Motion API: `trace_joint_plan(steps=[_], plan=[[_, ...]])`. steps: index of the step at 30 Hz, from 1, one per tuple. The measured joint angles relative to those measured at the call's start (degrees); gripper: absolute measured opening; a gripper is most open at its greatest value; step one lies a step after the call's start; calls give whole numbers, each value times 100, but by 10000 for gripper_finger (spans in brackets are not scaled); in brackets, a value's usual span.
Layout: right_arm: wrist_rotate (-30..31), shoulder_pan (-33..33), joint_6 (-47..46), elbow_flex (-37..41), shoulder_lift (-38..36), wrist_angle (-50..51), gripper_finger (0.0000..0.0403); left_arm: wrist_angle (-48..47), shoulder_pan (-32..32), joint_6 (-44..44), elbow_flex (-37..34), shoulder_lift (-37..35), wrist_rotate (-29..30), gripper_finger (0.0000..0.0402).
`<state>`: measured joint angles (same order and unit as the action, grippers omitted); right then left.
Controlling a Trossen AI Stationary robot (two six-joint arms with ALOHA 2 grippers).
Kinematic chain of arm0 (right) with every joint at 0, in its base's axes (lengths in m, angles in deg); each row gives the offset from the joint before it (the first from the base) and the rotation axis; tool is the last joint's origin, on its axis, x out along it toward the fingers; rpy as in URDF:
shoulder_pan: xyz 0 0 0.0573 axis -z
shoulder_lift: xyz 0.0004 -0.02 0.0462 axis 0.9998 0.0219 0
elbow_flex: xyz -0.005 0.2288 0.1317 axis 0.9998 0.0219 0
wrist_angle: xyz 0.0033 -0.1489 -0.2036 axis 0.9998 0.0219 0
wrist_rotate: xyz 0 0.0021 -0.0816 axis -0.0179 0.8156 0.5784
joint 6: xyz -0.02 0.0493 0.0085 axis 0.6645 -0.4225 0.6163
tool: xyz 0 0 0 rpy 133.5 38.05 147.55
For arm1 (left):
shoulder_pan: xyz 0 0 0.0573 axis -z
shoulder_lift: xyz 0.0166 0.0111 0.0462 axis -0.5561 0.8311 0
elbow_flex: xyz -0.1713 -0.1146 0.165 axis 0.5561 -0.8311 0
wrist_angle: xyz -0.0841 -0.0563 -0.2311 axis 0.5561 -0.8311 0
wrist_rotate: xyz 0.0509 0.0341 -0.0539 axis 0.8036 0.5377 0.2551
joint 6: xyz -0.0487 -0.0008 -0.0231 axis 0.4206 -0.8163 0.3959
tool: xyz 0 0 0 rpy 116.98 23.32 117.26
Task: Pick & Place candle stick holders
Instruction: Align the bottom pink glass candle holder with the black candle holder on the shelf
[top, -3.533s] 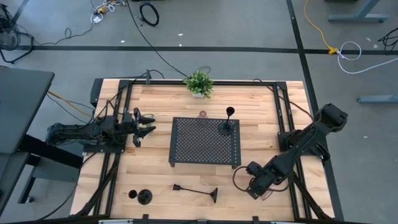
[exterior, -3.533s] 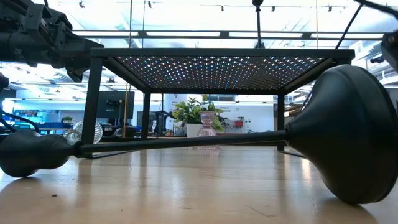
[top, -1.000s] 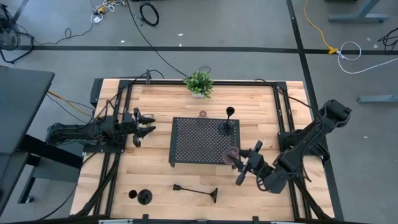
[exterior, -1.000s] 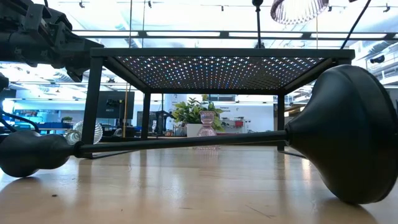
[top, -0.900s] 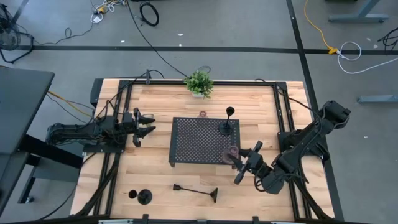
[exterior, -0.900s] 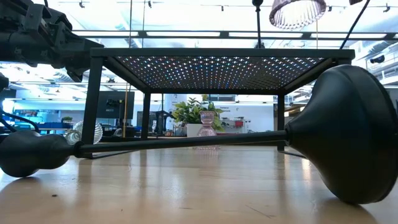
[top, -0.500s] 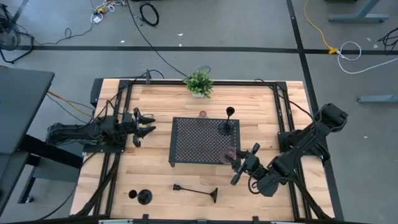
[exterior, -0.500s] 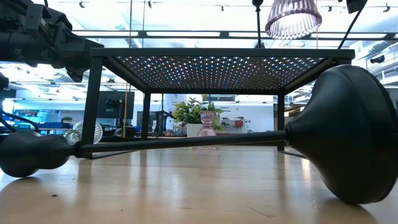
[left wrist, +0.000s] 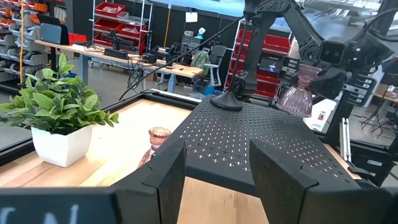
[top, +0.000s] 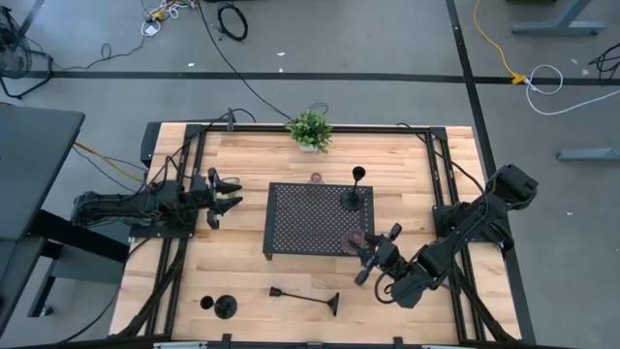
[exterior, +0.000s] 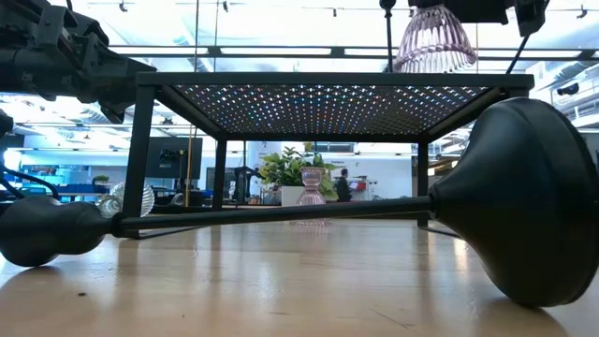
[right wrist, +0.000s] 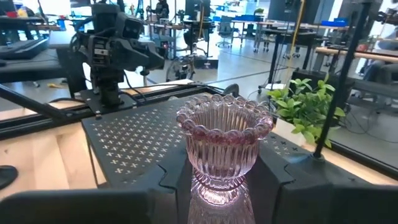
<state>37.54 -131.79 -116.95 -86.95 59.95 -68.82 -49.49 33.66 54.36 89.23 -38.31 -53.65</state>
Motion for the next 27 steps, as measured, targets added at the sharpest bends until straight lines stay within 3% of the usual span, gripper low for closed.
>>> trace_joint_plan(steps=[6, 20, 27], plan=[[69, 13, -605, 2, 0, 433, 107, 0, -1, 2, 0, 1, 0, 179], [53, 108, -1081, 216, 0, 465, 107, 0, -1, 0, 0, 0, -2, 179], [192, 145, -1046, 504, -7, -222, 107, 0, 0, -2, 0, 0, -1, 179]])
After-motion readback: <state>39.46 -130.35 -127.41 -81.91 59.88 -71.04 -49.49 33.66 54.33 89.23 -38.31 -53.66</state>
